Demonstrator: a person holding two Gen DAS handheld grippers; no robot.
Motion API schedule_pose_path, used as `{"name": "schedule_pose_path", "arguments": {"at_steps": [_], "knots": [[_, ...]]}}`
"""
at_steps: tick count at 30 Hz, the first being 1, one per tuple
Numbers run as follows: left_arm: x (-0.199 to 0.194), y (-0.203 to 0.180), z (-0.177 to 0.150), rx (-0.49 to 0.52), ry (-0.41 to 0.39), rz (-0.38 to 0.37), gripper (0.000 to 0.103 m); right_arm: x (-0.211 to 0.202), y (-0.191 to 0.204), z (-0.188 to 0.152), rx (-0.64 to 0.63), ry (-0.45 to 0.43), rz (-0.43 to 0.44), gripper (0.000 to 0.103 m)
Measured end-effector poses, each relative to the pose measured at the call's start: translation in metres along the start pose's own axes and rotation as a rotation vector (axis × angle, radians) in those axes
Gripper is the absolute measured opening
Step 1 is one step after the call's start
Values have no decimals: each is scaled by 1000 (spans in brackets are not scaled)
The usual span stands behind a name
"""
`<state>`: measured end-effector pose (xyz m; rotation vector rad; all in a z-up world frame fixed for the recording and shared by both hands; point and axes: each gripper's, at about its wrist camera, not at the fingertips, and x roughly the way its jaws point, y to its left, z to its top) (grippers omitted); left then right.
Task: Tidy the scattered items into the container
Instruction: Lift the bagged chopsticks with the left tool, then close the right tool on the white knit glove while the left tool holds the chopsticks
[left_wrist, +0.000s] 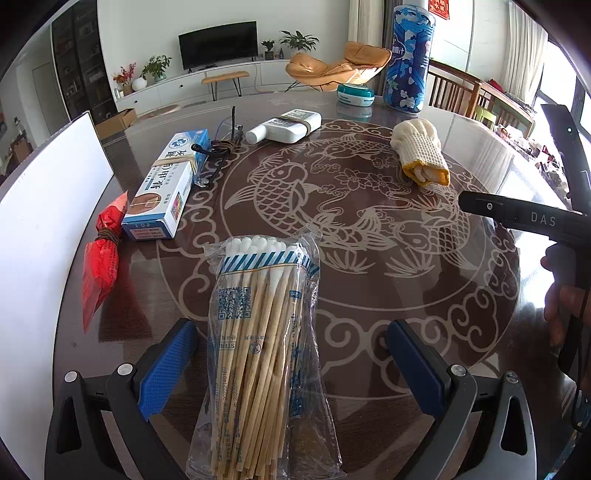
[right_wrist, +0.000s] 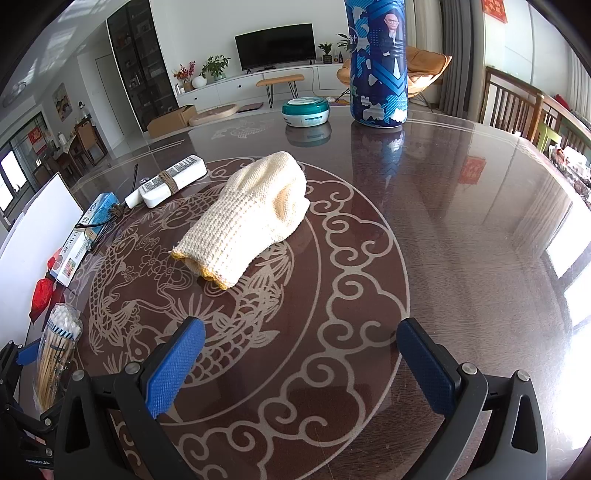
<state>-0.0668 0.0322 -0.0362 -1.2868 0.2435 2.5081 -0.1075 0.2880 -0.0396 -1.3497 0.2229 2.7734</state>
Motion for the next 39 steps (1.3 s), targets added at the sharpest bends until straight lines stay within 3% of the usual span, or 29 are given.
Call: {"name": "schedule_pose_path", "arguments": {"at_steps": [27,28,29,31,33,36,39], "knots": [[3,0,3,-2,15,1,103,0,-1,0,-3,2,-5,103],[3,-1,4,-4,11,4,101,1,-1,0,-4,3,-7,103],[1,-3,4,-2,-6,4,84,1,0,0,-5,3,-7,103],[-3,-4,6,-15,-34,15,58,0,-2,-1,2,-2,10,103],[-5,-2,6,-45,-47,36,44,-6,-13,-2,52,-37,112,103],[-6,0,4,-77,-57,68,39,-16,-44,-6,201,-107,252,103],[-6,2,4,-98,-55,109,39,-10,-54,7,269,-70,257,103]]}}
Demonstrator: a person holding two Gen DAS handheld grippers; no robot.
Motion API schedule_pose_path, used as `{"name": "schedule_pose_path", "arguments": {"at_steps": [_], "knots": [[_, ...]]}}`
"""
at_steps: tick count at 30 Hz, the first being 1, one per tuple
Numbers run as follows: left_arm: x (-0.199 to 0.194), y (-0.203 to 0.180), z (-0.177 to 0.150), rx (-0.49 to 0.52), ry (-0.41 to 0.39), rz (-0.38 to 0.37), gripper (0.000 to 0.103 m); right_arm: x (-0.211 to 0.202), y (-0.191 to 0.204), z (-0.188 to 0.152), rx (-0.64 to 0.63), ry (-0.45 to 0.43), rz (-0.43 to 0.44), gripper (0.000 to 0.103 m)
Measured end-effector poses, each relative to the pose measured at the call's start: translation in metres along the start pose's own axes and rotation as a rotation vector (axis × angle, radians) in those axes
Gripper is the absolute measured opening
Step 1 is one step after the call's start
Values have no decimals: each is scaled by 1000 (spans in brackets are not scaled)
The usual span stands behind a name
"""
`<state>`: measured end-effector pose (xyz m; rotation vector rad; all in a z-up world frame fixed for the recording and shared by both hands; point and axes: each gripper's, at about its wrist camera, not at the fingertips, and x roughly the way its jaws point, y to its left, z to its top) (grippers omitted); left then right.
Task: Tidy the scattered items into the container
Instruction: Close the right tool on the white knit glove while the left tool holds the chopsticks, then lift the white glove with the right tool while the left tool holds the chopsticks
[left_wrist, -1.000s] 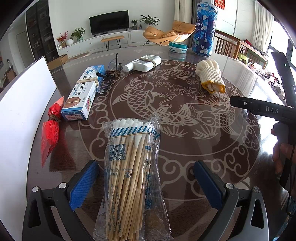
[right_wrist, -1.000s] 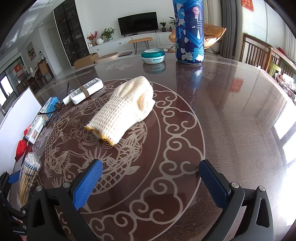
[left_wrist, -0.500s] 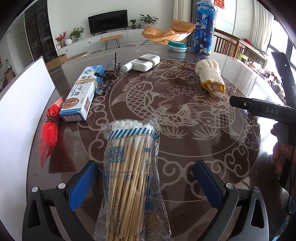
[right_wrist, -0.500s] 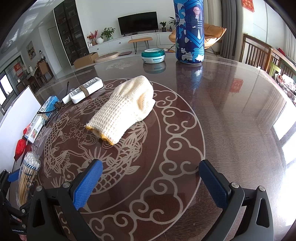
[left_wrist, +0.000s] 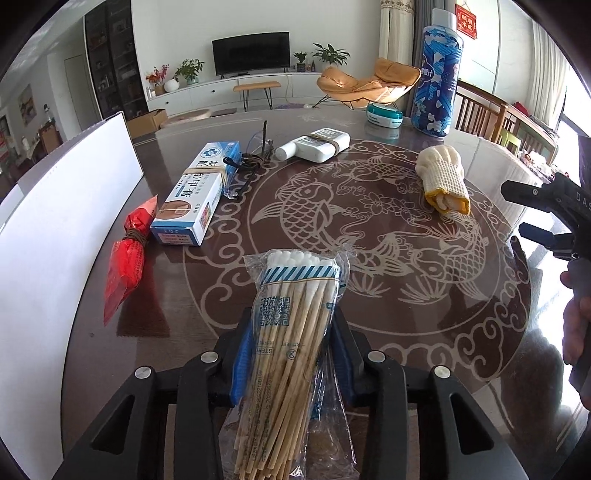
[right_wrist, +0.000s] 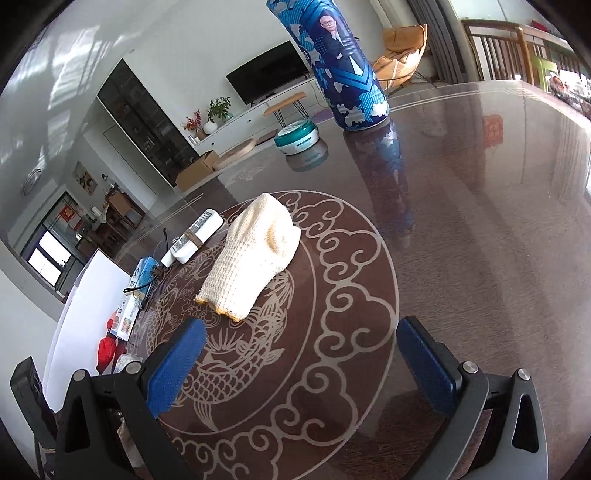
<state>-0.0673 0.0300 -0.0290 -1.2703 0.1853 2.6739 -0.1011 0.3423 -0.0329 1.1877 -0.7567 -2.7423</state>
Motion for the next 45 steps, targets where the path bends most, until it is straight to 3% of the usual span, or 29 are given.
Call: {"name": "schedule_pose_path", "arguments": {"at_steps": [3,5,7,9,11,13,16,21,24,25,26,27,28,29,30,34,36,45], "knots": [[1,1,0,-4,0,20,40,14,15,25,41,38,21,103],[0,-1,0,3,-1,29,40,39,36,40,19,113,0,103],[0,-3,0,12,-2,40,40,72,56,46,-41,196,-125,103],[-1,-4,0,17,-3,47,40,88,75,48,-134,181,-210,101],[-1,-3,0,14,-3,44,40,96,88,46,-219,173,-255,74],[-1,0,0,-1,-1,34,40,94,97,39,-285,167,-220,53],[-6,9,-7,-67,2,16,39,80,108,16,-408,189,-127,51],[-30,11,-37,-91,2,34,39,29,125,-66,-672,224,61,51],[-38,11,-47,-109,2,49,39,6,125,-97,-716,208,52,56],[-39,11,-48,-110,2,54,40,3,124,-102,-711,204,34,64],[-39,10,-48,-107,4,59,44,3,122,-105,-702,206,9,80],[-38,10,-48,-104,7,63,48,5,120,-107,-690,207,-19,89],[-37,10,-48,-106,12,67,64,7,118,-109,-683,204,-52,97],[-34,11,-48,-110,24,69,84,6,118,-108,-682,192,-76,97],[-33,13,-48,-117,34,69,87,5,118,-108,-682,182,-86,97],[-31,13,-49,-119,40,62,91,6,110,-101,-646,182,-117,101],[-28,11,-48,-103,60,45,103,7,105,-97,-607,187,-123,101],[-29,10,-48,-100,63,38,103,10,104,-96,-601,189,-132,103]]}}
